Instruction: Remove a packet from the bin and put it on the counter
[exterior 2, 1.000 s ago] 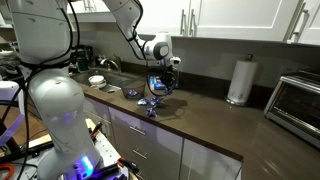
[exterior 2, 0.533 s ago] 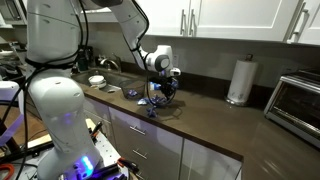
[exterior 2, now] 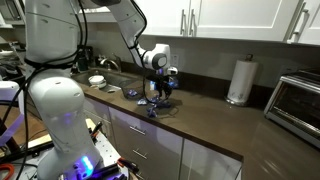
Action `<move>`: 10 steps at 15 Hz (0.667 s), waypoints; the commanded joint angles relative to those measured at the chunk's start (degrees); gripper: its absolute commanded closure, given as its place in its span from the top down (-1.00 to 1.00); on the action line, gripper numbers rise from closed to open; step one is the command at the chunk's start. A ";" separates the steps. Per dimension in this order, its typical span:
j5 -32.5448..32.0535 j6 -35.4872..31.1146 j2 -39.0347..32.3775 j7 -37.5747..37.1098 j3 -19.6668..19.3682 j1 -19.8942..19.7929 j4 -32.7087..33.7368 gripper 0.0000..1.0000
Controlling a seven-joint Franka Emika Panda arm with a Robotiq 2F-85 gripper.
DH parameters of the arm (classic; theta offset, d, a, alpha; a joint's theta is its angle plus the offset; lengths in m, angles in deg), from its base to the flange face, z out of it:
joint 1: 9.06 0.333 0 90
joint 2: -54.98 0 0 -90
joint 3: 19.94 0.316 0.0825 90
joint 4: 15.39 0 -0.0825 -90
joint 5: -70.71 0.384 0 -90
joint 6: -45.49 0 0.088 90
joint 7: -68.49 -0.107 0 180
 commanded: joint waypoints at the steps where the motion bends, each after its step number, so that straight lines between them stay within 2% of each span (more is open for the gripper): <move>1: 3.30 6.44 6.87 2.45 1.72 -0.05 -1.62 0.77; 2: 3.64 8.25 7.93 2.44 2.01 0.06 -1.47 0.91; 4: 4.49 12.13 9.91 2.63 2.60 0.29 -1.13 1.00; 10: 9.07 22.51 13.99 6.75 3.46 0.88 -0.56 1.00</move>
